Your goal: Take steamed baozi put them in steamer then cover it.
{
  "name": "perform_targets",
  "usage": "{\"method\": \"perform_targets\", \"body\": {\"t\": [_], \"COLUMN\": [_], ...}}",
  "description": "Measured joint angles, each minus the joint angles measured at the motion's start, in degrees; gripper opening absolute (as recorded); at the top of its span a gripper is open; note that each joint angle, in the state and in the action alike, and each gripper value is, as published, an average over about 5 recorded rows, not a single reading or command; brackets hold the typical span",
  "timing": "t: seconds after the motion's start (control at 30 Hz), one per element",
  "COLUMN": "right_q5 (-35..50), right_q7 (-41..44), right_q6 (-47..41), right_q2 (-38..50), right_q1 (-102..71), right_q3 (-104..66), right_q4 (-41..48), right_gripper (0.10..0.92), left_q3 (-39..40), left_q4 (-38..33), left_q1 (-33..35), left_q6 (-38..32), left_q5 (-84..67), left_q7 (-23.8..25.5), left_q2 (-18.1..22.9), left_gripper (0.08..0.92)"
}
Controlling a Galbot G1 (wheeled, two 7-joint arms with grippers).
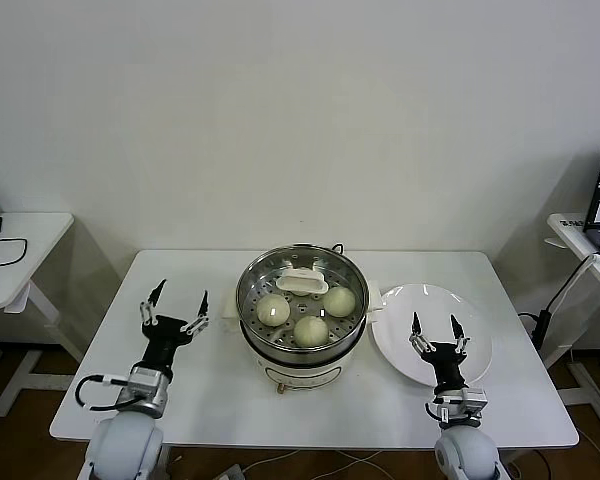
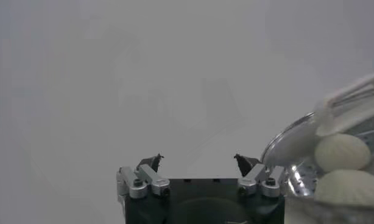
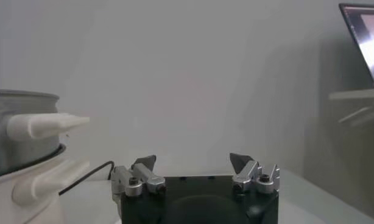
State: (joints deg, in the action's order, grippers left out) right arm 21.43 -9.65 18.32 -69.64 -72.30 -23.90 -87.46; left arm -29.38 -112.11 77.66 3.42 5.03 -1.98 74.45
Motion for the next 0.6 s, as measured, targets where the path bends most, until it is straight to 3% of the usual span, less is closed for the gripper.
{"method": "perform_targets", "body": {"t": [0.6], "right_q5": [1.48], "right_q7": [0.14], "right_q6": [-1.64], "right_q2": [-0.18], "right_q1": [-1.87], "right_q3": [0.46], "right_q4": [-2.05], "right_gripper": [0.823], "left_q3": [-4.5], "left_q4": [6.53], "left_q1": [3.59], "left_q6": [-10.27], "left_q5": [-9.51], "left_q7": [2.44], "left_q2": [-0.79], "left_gripper": [0.823]}}
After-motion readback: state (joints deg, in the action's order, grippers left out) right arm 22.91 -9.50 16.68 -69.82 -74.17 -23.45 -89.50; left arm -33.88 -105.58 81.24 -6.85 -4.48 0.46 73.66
